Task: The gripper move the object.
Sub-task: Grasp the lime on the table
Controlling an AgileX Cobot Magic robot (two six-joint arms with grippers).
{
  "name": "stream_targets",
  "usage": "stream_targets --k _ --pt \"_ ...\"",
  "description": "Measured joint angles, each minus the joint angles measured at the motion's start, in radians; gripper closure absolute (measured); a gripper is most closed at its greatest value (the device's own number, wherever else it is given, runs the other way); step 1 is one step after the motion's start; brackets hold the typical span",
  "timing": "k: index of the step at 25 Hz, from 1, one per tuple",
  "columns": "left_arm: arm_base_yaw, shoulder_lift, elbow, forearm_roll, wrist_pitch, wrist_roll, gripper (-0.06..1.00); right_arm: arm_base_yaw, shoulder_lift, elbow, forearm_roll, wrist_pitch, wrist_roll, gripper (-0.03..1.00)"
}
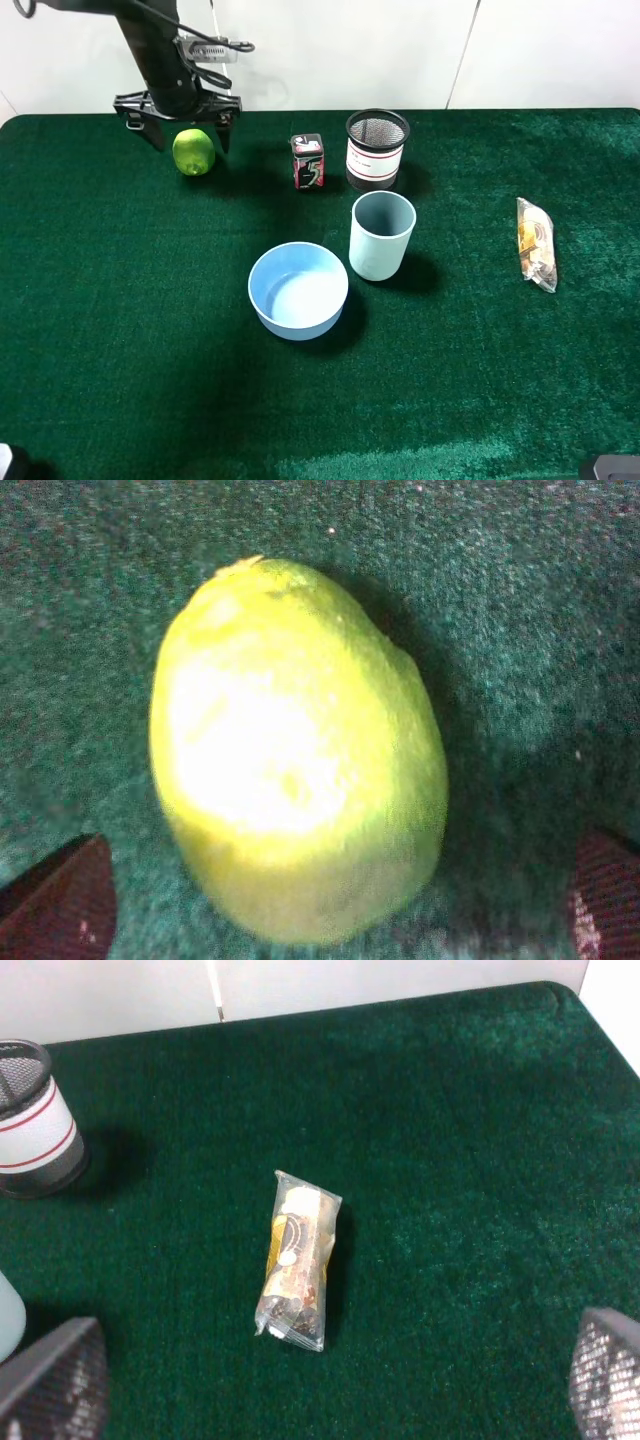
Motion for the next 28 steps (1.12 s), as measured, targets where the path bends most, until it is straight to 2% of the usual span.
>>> stream_targets --k 8,22,25,28 --pt "0.000 0.044 0.000 0.008 -0.072 -0.026 0.04 0.000 0.000 0.000 0.000 0.000 0.000 0.28" --pt "0.000 0.090 0.000 0.031 -0.093 -0.066 0.04 0.000 0.000 0.000 0.000 0.000 0.000 0.28" --pt "0.000 0.091 0.000 0.033 -0.093 -0.066 0.07 0.000 0.000 0.000 0.000 0.000 0.000 0.28" --pt "0.000 0.091 0.000 0.034 -0.093 -0.066 0.14 0.000 0.000 0.000 0.000 0.000 0.000 0.28"
